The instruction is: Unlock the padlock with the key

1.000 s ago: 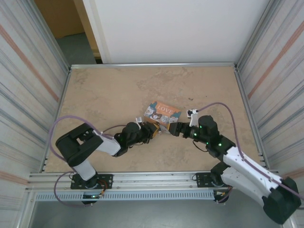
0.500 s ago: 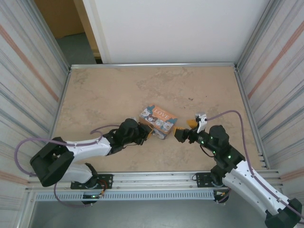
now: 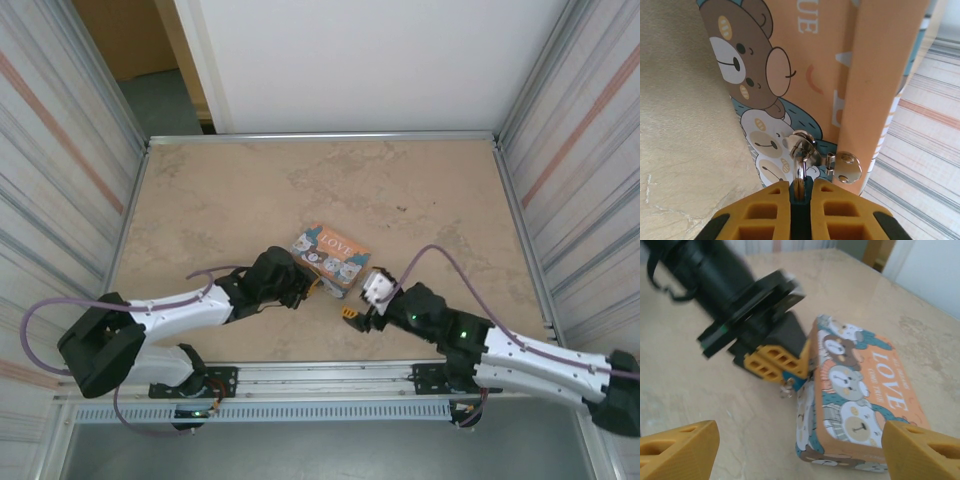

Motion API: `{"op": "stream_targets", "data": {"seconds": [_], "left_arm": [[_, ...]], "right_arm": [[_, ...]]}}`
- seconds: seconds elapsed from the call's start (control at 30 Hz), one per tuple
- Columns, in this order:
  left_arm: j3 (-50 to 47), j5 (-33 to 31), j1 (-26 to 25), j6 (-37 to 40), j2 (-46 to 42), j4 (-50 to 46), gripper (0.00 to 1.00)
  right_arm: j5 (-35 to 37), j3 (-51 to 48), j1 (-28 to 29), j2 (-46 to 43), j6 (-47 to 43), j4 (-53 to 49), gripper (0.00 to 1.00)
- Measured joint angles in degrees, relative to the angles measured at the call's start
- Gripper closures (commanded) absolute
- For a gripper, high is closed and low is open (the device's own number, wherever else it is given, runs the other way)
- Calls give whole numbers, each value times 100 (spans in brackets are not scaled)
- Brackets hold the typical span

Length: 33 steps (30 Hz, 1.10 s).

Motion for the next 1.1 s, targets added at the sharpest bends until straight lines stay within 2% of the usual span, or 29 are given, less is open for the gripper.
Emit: {"op": "stream_targets", "data": {"seconds": [0.1, 0.33, 0.77, 1.1], "left_arm": [[17, 13, -2, -39, 20, -20, 100], [20, 96, 0, -101, 26, -31, 100], [28, 186, 0, -122, 122, -7, 100], [28, 254, 0, -138, 133, 74, 100]], "right_arm": [[616, 11, 420, 669, -627, 291, 28], [1322, 208, 586, 1904, -1443, 901, 38], [1388, 629, 590, 3331, -1853, 1753, 63], [1390, 636, 588, 3567, -1867, 1939, 69]]}}
